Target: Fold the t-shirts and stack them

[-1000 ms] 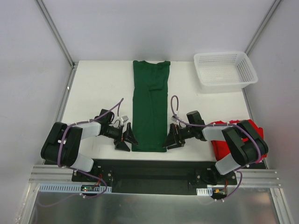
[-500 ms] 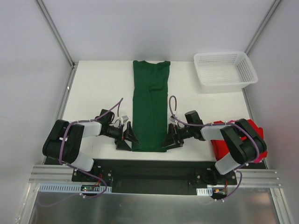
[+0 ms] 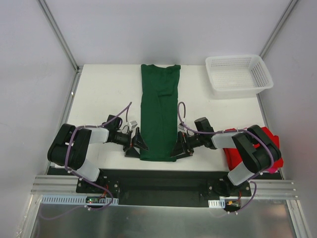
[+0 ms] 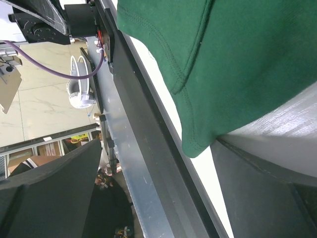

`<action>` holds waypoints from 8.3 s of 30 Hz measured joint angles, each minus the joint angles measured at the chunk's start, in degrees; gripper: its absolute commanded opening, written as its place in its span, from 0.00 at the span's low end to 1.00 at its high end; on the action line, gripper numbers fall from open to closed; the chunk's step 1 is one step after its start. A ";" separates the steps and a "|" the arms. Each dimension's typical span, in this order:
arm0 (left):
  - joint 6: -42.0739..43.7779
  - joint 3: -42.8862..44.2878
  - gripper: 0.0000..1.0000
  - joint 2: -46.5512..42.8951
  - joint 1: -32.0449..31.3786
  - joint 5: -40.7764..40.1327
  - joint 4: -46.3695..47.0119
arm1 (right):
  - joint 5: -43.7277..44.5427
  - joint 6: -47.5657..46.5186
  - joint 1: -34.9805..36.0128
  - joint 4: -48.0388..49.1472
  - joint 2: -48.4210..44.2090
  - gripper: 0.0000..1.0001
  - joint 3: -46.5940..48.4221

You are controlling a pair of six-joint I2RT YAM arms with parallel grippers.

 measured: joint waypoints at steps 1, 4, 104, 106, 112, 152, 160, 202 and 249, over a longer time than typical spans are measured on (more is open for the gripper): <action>-0.02 -0.04 0.99 0.00 -0.07 0.02 0.09 | -0.02 -0.02 0.00 -0.13 0.00 0.96 0.04; -0.09 -0.35 0.94 -0.04 -0.44 0.15 0.63 | 0.15 -0.31 0.04 -0.50 0.00 0.87 0.17; 3.48 0.66 0.00 -0.31 -4.24 -9.53 -6.38 | 11.69 -8.33 8.00 -16.61 1.16 0.01 7.28; 3.45 0.15 0.00 -0.79 -5.18 -9.46 -6.27 | 11.65 -8.70 8.66 -16.90 0.90 0.01 7.28; 3.45 -0.44 0.00 -1.53 -7.63 -9.14 -6.43 | 11.45 -10.29 9.68 -18.64 -1.01 0.01 7.23; 5.62 2.62 0.00 -5.84 -9.44 -7.23 -12.98 | 13.31 -27.61 11.15 -40.09 -7.23 0.01 11.52; 5.97 5.07 0.00 -6.84 -9.44 -6.56 -15.96 | 14.84 -29.42 10.03 -43.74 -8.33 0.01 14.84; 17.94 31.50 0.00 0.52 -2.03 -6.23 -32.35 | 18.34 -32.54 2.89 -50.21 -12.31 0.01 24.46; 25.49 58.84 0.00 20.33 0.50 -7.34 -42.40 | 24.04 -38.62 -5.05 -50.31 0.22 0.01 40.94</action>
